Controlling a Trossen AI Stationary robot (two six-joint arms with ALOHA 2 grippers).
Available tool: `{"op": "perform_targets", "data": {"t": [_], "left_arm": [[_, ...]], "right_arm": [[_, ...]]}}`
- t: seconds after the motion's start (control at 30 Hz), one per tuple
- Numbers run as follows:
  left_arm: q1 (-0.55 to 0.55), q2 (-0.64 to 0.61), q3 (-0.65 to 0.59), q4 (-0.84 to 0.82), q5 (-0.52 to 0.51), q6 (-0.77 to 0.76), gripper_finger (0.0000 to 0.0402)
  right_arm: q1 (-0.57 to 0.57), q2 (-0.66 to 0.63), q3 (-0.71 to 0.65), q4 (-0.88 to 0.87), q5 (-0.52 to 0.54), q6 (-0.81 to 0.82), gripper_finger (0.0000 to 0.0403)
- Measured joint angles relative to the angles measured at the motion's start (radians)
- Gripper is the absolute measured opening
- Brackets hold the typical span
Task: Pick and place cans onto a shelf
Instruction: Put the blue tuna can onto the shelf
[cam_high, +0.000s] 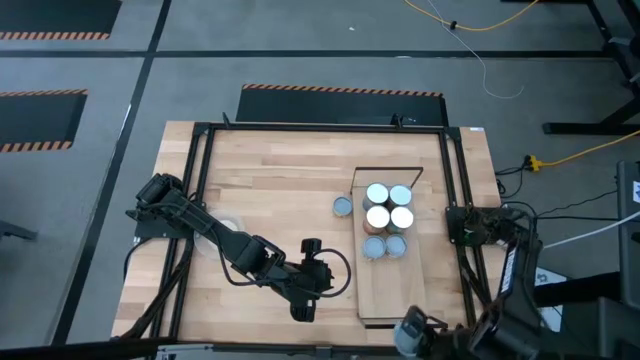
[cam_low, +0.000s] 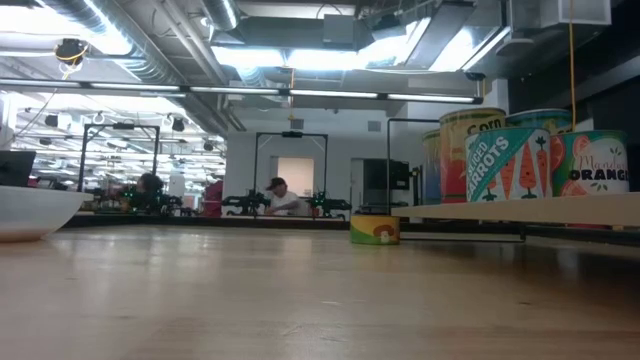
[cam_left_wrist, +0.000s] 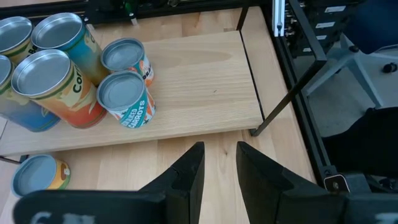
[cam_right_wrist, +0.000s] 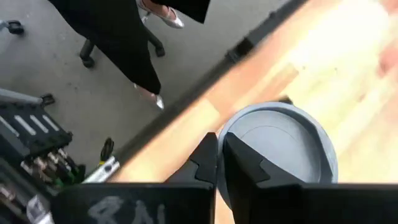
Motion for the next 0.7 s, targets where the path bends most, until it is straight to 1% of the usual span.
{"op": "perform_targets", "data": {"t": [0.1, 0.3, 0.47, 0.57, 0.63, 0.7], "left_arm": [[0.000, 0.000, 0.000, 0.000, 0.000, 0.000, 0.0086], [0.011, 0.000, 0.000, 0.000, 0.000, 0.000, 0.0086], [0.028, 0.000, 0.000, 0.000, 0.000, 0.001, 0.0086], [0.040, 0.000, 0.000, 0.000, 0.000, 0.001, 0.0086], [0.047, 0.000, 0.000, 0.000, 0.000, 0.001, 0.0086], [0.052, 0.000, 0.000, 0.000, 0.000, 0.001, 0.0086]], "right_arm": [[0.000, -0.038, 0.000, -0.041, 0.006, 0.003, 0.0020], [-0.008, -0.094, 0.000, -0.053, 0.031, -0.120, 0.0020], [-0.035, -0.150, -0.011, -0.050, 0.033, -0.129, 0.0020], [-0.056, -0.204, -0.079, -0.048, 0.034, -0.152, 0.0020], [-0.079, -0.258, -0.165, -0.034, 0.033, -0.142, 0.0020], [-0.106, -0.329, -0.282, 0.002, 0.034, -0.121, 0.0020]]}}
